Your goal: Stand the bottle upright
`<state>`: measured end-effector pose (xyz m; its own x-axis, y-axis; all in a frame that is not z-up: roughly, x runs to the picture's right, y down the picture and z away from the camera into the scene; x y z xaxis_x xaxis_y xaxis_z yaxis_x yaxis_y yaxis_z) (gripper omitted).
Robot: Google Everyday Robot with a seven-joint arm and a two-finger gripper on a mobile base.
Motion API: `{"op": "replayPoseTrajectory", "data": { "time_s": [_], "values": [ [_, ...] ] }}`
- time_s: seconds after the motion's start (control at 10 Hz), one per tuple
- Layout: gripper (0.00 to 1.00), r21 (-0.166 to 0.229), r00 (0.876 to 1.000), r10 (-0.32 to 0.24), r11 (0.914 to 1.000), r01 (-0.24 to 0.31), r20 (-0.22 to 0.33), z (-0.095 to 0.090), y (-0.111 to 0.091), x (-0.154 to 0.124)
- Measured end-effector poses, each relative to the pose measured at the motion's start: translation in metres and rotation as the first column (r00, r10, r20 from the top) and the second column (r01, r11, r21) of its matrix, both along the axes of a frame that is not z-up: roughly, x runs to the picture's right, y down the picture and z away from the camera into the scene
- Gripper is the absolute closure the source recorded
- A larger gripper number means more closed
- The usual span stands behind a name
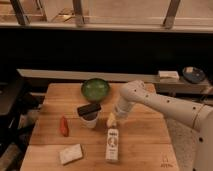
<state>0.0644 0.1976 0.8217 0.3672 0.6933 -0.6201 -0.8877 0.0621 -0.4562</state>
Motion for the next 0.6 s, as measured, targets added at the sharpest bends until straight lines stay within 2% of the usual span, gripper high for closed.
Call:
{"op": "replayPoseTrajectory", "data": {
  "time_s": [0.2,0.3,0.6],
  "values": [
    [0.35,-0.013,1.000,-0.010,0.9999,0.010,0.005,0.0028,0.0029,-0.0035],
    [0.40,-0.015,1.000,-0.015,0.9998,0.015,0.010,0.0037,0.0030,-0.0057],
    [0.69,-0.009,0.999,-0.032,0.9995,0.032,0.017,0.0033,0.0016,-0.0087]
  ]
}}
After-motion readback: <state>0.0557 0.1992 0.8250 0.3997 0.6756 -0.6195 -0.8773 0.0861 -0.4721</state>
